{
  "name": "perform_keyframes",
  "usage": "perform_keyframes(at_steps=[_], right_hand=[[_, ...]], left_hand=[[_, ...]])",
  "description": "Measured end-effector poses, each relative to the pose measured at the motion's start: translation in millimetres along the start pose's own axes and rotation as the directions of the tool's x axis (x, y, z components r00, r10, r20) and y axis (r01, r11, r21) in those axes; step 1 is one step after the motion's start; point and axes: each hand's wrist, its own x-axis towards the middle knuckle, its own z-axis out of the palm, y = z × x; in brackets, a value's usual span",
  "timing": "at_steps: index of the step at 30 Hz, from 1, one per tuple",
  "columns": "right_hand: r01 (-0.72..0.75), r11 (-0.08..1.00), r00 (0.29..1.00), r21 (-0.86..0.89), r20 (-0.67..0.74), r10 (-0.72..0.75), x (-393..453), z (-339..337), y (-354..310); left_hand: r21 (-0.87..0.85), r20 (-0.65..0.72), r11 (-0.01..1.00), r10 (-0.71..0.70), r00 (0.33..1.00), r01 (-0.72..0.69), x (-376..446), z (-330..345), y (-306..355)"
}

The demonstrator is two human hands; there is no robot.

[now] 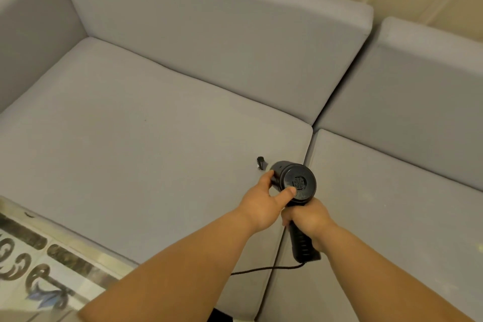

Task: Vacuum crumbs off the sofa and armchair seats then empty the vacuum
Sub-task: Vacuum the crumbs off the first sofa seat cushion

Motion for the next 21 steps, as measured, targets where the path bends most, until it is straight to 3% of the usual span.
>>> perform_keyframes(at_steps=[12, 21], right_hand=[[0.12, 0.993, 0.993, 0.015, 0.021, -0.12, -31, -16, 45], [0.12, 0.993, 0.991, -0.004, 0.06, -0.119, -16, -10, 58]], left_hand=[[-0.067, -0.107, 0.997, 0.037, 0.994, -0.045, -47, 44, -12], [-0.065, -0.12, 0.998, 0.009, 0.993, -0.017, -46, 46, -27]])
